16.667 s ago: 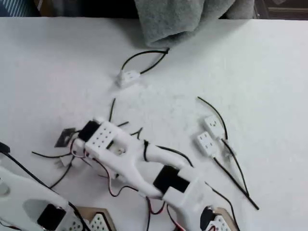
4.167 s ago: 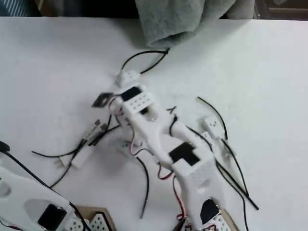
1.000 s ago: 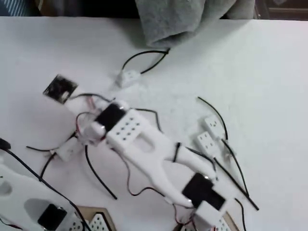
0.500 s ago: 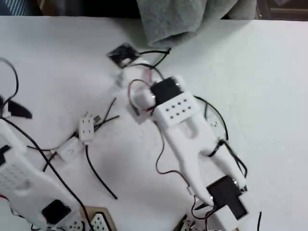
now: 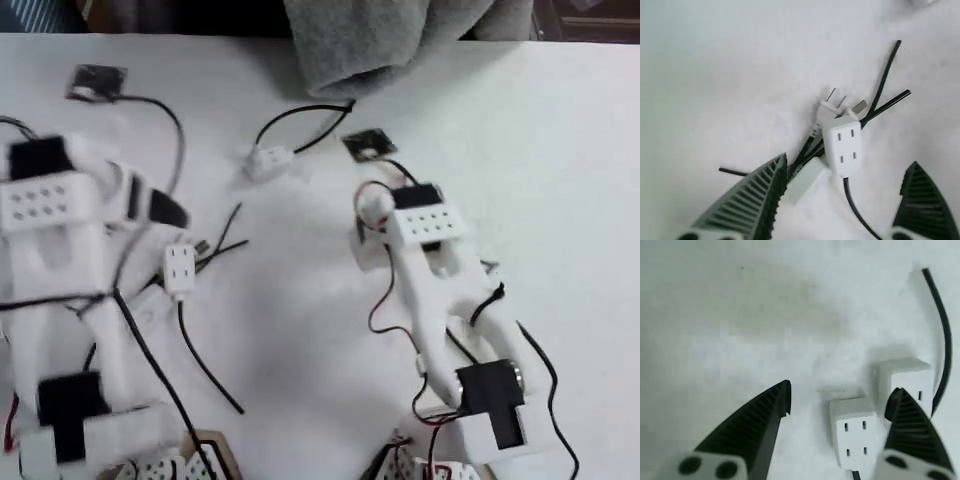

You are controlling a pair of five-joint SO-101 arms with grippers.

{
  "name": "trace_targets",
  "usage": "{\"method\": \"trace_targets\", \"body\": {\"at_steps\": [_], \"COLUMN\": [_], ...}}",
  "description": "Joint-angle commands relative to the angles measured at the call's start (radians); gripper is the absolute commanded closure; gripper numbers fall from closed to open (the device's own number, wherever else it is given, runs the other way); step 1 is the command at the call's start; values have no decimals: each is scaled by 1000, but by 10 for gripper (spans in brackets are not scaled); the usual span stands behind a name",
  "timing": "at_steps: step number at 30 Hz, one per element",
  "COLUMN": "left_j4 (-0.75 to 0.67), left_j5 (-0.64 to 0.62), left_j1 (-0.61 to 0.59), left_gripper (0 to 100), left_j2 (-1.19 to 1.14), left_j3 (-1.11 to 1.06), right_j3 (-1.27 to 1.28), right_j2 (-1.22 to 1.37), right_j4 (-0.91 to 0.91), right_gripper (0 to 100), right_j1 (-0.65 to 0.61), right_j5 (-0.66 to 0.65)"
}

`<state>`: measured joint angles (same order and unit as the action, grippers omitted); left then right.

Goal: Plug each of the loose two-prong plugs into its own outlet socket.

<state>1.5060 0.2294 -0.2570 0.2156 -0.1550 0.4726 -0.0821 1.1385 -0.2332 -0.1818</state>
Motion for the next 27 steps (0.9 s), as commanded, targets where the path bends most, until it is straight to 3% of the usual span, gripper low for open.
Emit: {"method": "trace_targets", "body": {"at_steps": [1,4,11,21,27], "left_j4": [-204,-304,-476,-546,-597], "left_j5": [-23,-23,-23,-23,-23], "left_j1": [53,53,58,58,58], "left_gripper": [644,645,644,645,646], "left_j2": [151,214,243,236,107], "left_j3": [-250,-407,-615,-680,-664], "right_j3": [150,199,206,206,198], "right_j2": [-39,-39,-38,-33,24], "right_j4": [-248,-338,-351,-352,-380], "right_gripper": [691,691,691,692,692], "right_j1": [70,91,90,87,85], "right_j5": [8,8,8,8,8]}}
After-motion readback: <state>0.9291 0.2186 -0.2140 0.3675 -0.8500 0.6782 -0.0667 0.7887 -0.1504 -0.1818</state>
